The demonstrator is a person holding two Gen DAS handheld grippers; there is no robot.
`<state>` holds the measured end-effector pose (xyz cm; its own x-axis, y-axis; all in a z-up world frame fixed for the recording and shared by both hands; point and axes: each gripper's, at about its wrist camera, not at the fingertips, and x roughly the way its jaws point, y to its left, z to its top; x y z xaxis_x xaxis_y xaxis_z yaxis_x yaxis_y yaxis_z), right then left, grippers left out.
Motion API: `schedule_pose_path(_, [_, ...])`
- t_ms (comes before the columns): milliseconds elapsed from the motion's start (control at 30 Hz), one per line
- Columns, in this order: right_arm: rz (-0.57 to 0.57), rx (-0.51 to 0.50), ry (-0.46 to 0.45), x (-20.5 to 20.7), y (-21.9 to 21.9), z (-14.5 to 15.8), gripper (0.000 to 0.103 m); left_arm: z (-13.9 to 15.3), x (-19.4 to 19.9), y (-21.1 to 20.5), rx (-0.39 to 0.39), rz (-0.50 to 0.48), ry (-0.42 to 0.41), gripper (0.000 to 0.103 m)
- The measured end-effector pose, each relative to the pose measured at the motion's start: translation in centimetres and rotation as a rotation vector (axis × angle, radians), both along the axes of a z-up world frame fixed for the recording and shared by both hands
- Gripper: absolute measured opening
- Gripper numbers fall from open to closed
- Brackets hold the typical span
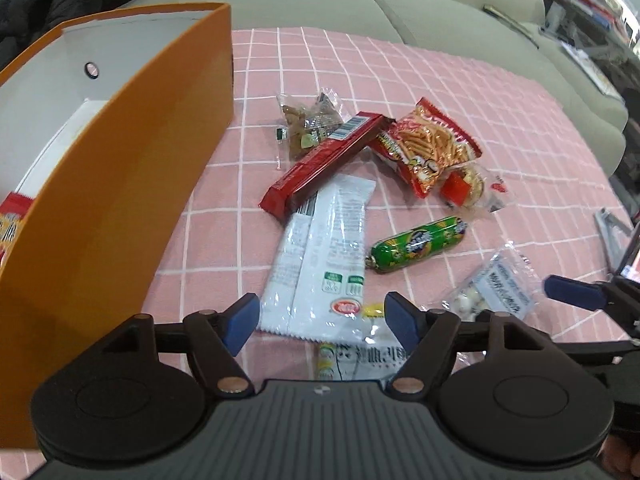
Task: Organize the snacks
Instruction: 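Grasp the yellow-white Amerio bag with the left tool while the right tool grasps the hawthorn-ball bag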
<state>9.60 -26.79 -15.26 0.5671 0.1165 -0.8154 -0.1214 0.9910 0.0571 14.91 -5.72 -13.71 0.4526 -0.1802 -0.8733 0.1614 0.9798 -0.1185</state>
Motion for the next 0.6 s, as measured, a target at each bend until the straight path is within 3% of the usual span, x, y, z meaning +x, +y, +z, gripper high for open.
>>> schedule_pose_path(100, [-0.078,-0.003,0.024,0.2,0.1,0.0,0.079,-0.2,0.5,-0.1,0.005,-0.001,0.001,0.084])
schedule_pose_path(233, [-0.236,0.152,0.087,-0.1,-1.3,-0.3,0.074,0.0,0.3,0.3,-0.014,0.018,-0.005,0.084])
schedule_pose_path(400, [-0.351,0.300,0.127,0.3,-2.1,-1.2,0.075,-0.1,-0.2,1.1,-0.027,0.054,0.007,0.084])
schedule_pose_path(600, [-0.350,0.256,0.112,2.8,-1.3,-1.5,0.074,0.2,-0.3,1.6,-0.028,0.069,0.004,0.084])
